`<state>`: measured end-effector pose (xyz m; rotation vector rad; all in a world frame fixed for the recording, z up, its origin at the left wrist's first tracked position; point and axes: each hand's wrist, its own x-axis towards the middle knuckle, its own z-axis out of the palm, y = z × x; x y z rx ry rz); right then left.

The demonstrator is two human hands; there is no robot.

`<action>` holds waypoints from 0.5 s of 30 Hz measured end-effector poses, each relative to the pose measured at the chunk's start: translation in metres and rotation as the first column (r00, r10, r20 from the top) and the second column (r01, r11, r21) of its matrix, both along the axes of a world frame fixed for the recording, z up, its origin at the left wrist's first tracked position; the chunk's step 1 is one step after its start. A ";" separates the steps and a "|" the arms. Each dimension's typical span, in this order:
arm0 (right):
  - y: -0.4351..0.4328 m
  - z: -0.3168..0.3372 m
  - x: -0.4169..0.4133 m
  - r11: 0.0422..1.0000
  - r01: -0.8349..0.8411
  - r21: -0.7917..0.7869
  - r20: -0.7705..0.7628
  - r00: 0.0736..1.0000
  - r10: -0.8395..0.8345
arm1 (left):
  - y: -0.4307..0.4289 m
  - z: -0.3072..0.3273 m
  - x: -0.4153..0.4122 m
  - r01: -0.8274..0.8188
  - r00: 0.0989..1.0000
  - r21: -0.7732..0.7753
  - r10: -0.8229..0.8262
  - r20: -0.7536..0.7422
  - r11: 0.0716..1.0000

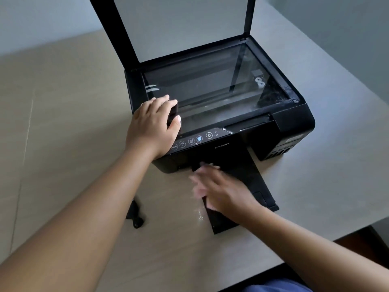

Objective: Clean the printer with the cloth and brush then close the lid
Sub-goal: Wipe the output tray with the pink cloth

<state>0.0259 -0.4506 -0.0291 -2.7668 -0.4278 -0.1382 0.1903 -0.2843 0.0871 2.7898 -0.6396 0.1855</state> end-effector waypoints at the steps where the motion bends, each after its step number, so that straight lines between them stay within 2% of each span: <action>1: -0.015 -0.001 -0.002 0.990 0.137 -0.014 -0.013 0.990 -0.137 | 0.000 0.000 0.000 -0.002 1.000 0.002 0.002 0.007 1.000; 4: -0.039 -0.001 0.003 0.847 0.531 0.018 -0.065 0.846 -0.529 | -0.001 0.000 -0.001 -0.007 1.000 0.003 0.007 0.018 1.000; 6: -0.021 -0.001 0.014 0.780 0.625 0.023 -0.088 0.779 -0.621 | -0.002 0.000 -0.001 -0.010 1.000 0.007 0.010 0.022 1.000; 8: 0.009 -0.003 0.025 0.820 0.569 0.054 -0.072 0.822 -0.565 | -0.002 0.001 0.000 -0.012 1.000 0.007 0.012 0.019 1.000; 10: 0.028 -0.003 0.029 0.909 0.406 0.093 -0.042 0.914 -0.404 | -0.001 0.001 0.000 -0.012 1.000 0.009 0.012 0.017 1.000; 14: -0.011 0.004 0.010 0.992 0.081 0.095 0.041 0.996 -0.085 | -0.001 0.001 -0.001 -0.009 1.000 0.015 0.009 0.020 1.000; 15: -0.027 0.004 -0.001 0.994 0.064 0.092 0.063 0.996 -0.070 | -0.001 0.000 -0.001 -0.010 1.000 0.017 0.009 0.021 1.000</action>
